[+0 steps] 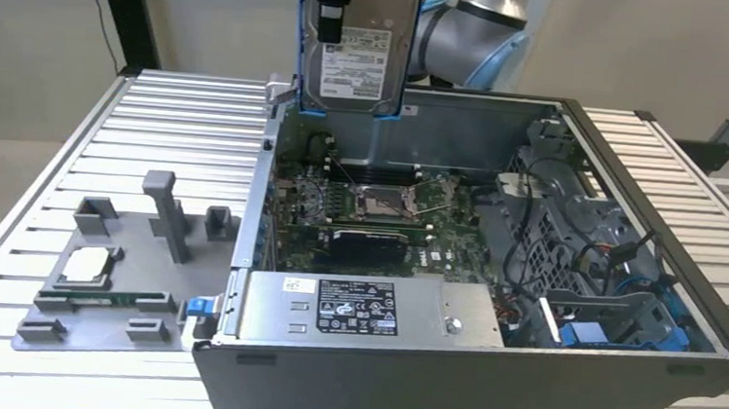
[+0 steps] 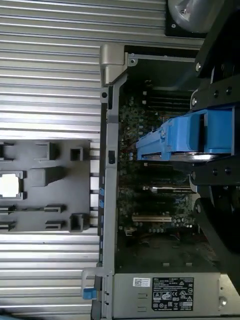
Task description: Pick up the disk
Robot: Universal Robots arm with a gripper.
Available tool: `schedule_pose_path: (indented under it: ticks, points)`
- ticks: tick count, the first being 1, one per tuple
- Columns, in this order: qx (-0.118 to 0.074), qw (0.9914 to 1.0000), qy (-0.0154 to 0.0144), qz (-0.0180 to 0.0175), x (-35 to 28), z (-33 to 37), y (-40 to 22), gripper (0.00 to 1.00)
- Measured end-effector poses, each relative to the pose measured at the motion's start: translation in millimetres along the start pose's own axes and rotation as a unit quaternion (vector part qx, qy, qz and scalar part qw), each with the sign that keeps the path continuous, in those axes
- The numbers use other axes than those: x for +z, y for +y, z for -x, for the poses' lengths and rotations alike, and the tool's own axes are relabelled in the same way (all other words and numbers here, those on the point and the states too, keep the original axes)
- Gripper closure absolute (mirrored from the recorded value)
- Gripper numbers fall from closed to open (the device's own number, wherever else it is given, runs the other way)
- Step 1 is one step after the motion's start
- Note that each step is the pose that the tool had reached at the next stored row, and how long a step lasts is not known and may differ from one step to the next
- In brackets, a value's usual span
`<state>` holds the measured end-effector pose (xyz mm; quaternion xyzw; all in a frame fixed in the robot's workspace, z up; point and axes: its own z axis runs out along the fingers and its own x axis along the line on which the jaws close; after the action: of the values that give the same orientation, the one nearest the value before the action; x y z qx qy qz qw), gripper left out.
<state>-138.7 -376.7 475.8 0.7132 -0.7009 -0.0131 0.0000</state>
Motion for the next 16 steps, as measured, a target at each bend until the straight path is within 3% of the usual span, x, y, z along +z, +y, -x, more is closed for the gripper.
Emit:
schedule_pose_path:
  ticks: [4,8,16]
  points:
    - [0.000,1.00000,0.0000,0.0001,0.0,-2.9,-16.3,1.00]
    - [0.000,1.00000,0.0001,0.0001,0.0,-6.5,-28.6,1.00]
    - [0.000,1.00000,0.0000,0.0001,0.6,-16.7,-46.8,1.00]
